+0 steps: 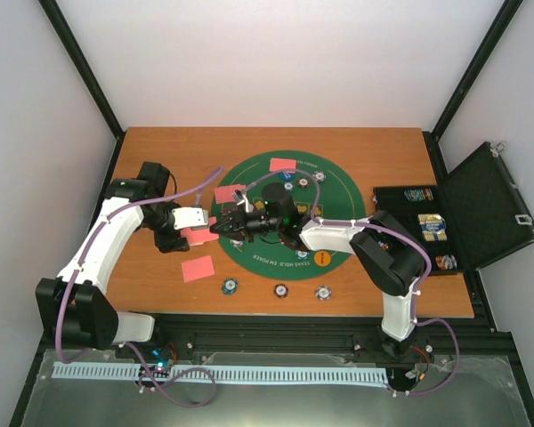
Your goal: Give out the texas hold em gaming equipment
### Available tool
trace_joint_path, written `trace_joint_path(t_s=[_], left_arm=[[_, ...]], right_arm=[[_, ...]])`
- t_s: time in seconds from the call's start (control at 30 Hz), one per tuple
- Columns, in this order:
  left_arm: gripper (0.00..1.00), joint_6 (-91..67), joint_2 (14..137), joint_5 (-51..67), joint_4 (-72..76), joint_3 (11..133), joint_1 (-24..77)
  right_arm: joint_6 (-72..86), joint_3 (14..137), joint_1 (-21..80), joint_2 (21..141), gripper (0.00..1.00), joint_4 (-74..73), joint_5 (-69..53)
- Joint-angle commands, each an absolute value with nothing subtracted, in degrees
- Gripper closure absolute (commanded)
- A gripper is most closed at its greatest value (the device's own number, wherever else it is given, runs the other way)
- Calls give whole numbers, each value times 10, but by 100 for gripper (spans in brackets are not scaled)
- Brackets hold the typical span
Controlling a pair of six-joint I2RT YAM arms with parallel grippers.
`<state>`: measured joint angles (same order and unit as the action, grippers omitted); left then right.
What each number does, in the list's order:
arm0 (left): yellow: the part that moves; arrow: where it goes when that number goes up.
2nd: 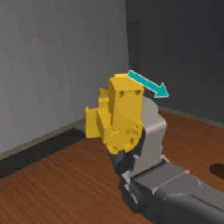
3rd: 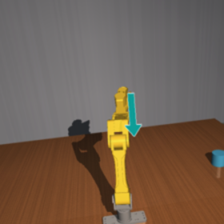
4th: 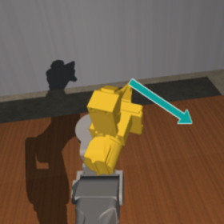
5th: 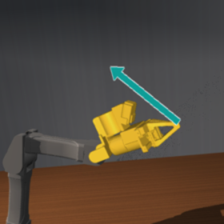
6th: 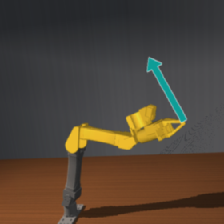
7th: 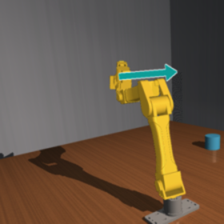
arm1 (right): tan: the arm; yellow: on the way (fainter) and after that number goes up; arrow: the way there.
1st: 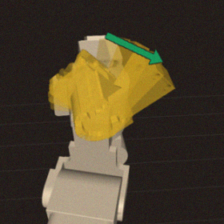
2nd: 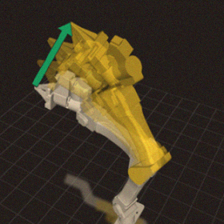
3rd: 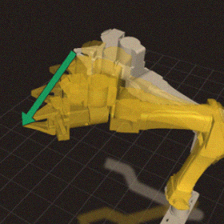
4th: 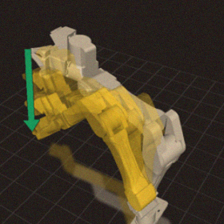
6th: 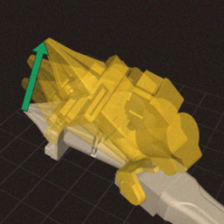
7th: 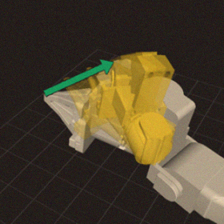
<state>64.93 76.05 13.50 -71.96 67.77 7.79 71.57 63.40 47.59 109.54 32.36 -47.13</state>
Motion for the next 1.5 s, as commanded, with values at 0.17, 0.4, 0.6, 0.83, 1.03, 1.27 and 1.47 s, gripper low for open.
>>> trace_joint_path(t_s=[0.17,0.4,0.6,0.83,1.03,1.27,1.47], left_arm=[[90,661,753,133,-715,682,79],[90,660,753,131,-717,684,79],[90,655,754,135,-719,686,79],[90,646,761,136,-719,689,79],[90,642,766,137,-722,696,79],[90,642,766,134,-721,692,79],[90,636,764,142,-722,695,79]], right_arm=[[696,605,438,1044,97,306,-480],[597,623,334,1024,97,175,-517],[425,801,206,1124,97,-62,-523],[353,1091,127,1348,97,-227,-495],[344,1298,117,1498,97,-316,-468],[345,1350,109,1526,86,-343,-428],[305,1330,103,1462,48,-399,-378]])
